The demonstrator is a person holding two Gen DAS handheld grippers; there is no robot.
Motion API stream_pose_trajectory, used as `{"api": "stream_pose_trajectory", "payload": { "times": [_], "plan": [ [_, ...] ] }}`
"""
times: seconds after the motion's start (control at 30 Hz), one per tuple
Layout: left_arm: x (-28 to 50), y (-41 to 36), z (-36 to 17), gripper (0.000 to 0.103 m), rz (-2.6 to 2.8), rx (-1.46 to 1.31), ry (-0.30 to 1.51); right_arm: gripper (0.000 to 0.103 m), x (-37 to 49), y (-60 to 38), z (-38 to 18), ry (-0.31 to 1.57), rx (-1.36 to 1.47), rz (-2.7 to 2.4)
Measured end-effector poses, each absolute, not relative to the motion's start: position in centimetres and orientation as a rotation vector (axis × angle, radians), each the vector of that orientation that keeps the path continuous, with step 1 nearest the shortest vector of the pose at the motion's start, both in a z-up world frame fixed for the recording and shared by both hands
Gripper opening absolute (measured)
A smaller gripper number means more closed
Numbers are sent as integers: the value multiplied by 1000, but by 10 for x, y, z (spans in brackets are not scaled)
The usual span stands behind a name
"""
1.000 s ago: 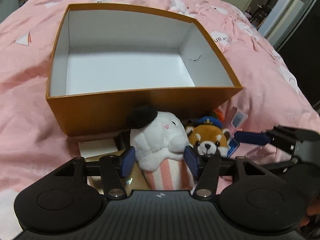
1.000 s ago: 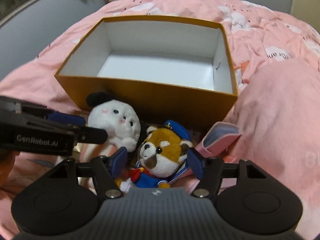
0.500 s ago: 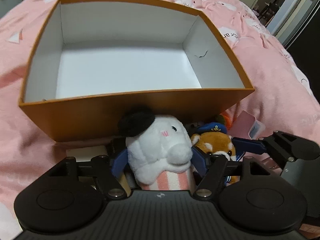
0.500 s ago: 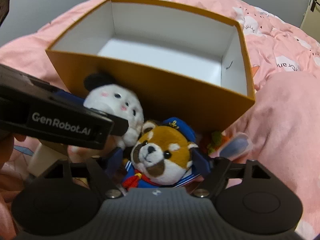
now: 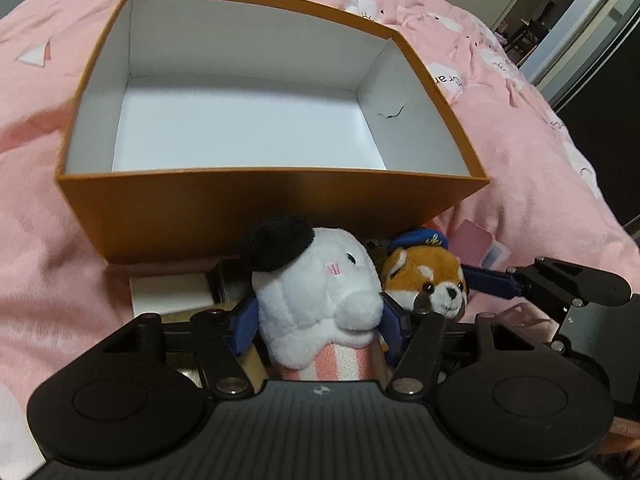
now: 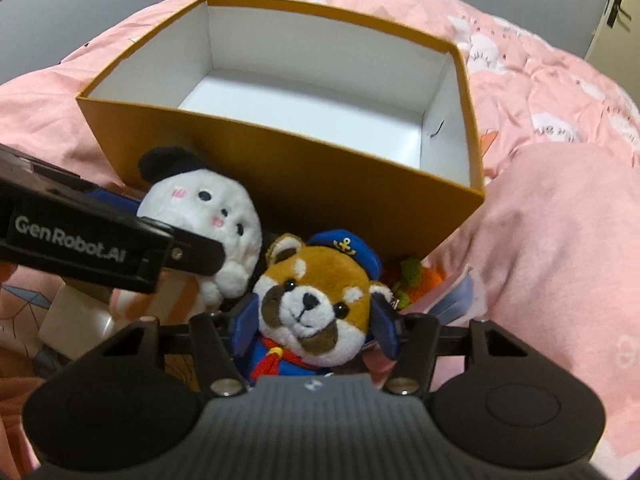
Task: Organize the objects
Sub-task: 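Lift both plushes and carry them over into the orange box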
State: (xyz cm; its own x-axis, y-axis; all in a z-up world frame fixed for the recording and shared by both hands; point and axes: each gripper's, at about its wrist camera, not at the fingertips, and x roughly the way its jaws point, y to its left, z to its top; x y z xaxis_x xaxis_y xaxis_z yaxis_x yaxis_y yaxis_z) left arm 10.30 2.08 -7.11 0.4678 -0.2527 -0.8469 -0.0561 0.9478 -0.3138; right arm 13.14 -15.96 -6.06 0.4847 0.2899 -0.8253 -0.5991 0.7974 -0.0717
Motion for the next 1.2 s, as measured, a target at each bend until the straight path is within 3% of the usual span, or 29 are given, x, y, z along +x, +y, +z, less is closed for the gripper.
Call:
{"api": "stream_pose_trajectory", "payload": {
  "times": [0.4, 0.87, 1.2],
  "plan": [
    [74, 28, -13, 70, -178, -317, 953, 60, 107, -176, -4, 806, -339, 622],
    [95, 65, 55, 70, -126, -300, 770, 59, 146, -161, 74, 608, -279, 725],
    [173, 88, 39, 70, -59, -184, 825, 59, 229, -114, 70, 645, -236, 814]
  ]
}}
